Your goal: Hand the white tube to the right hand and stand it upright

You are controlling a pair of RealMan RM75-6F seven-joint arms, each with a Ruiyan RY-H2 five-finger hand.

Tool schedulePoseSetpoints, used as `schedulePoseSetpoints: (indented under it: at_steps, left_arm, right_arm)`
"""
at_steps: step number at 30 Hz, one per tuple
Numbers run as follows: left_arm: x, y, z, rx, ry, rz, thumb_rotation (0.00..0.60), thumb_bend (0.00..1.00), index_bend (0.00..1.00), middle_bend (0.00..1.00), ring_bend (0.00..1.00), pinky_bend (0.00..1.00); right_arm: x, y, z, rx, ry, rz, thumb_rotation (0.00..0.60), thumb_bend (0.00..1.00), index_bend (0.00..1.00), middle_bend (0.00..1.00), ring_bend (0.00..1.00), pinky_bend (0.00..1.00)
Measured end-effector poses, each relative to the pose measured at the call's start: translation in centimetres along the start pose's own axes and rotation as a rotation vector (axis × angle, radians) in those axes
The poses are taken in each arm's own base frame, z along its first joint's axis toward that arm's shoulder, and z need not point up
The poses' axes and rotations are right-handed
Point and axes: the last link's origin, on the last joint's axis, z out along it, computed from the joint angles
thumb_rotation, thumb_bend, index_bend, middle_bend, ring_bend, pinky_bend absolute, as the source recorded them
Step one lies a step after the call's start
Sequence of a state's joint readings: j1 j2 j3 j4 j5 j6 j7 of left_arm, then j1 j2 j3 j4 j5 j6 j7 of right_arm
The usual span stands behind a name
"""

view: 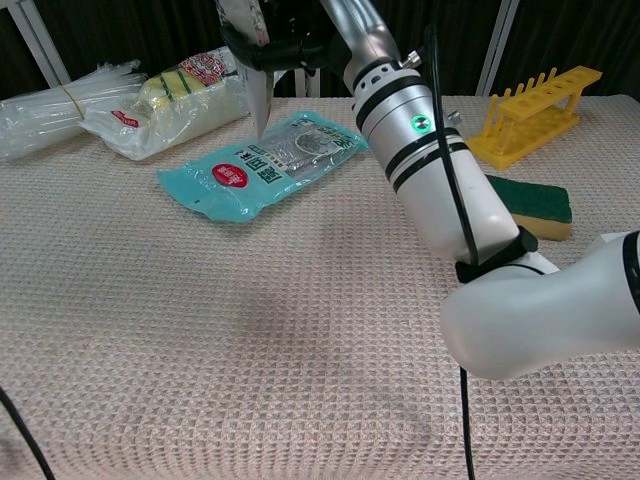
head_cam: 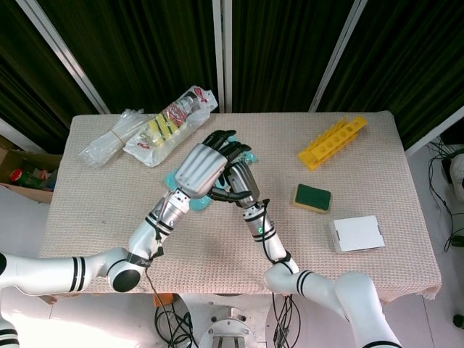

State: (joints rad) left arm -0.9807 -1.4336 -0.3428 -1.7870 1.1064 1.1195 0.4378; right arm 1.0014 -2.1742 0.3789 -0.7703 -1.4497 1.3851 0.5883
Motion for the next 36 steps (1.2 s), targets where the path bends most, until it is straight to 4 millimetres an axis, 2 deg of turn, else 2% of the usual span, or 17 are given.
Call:
schedulePoseSetpoints:
  at_steps: [11, 16, 23, 30, 36]
  left_arm:
    - [-0.2, -0.2, -0.1, 0.009, -0.03, 0.062, 0.0, 0.0, 0.23, 0.29, 0.11, 0.16]
    - [-0.2, -0.2, -0.3, 0.025, -0.095, 0.034, 0.0, 0.0, 0.21, 0.28, 0.15, 0.17]
    - [0.3, -0.2, -0.3, 0.034, -0.177, -0.023, 0.0, 0.0, 0.2, 0.28, 0.15, 0.17]
    - [-0.2, -0.1, -0.3, 0.039, -0.196, -0.038, 0.0, 0.0, 0.2, 0.27, 0.15, 0.17]
    - [0.8, -0.2, -0.1, 0.044, -0.132, -0.053, 0.0, 0.0, 0.19, 0.19, 0.12, 0.17]
  right_arm:
    - [0.1, -0.1, -0.1, -0.008, -0.002, 0.0, 0.6, 0.52, 1.0, 0.86, 0.78, 0.89]
    - [0.2, -0.2, -0.1, -0.003, 0.005, -0.015, 0.6, 0.52, 1.0, 0.86, 0.78, 0.89]
    - [0.2, 0.0, -0.1, -0.004, 0.005, -0.022, 0.6, 0.52, 1.0, 0.86, 0.78, 0.89]
    - [0.1, 0.0, -0.1, -0.004, 0.001, -0.022, 0.6, 0.52, 1.0, 0.86, 0.78, 0.89]
    - [0.3, 0.2, -0.3, -0.008, 0.005, -0.027, 0.6, 0.52, 1.0, 0.86, 0.78, 0.89]
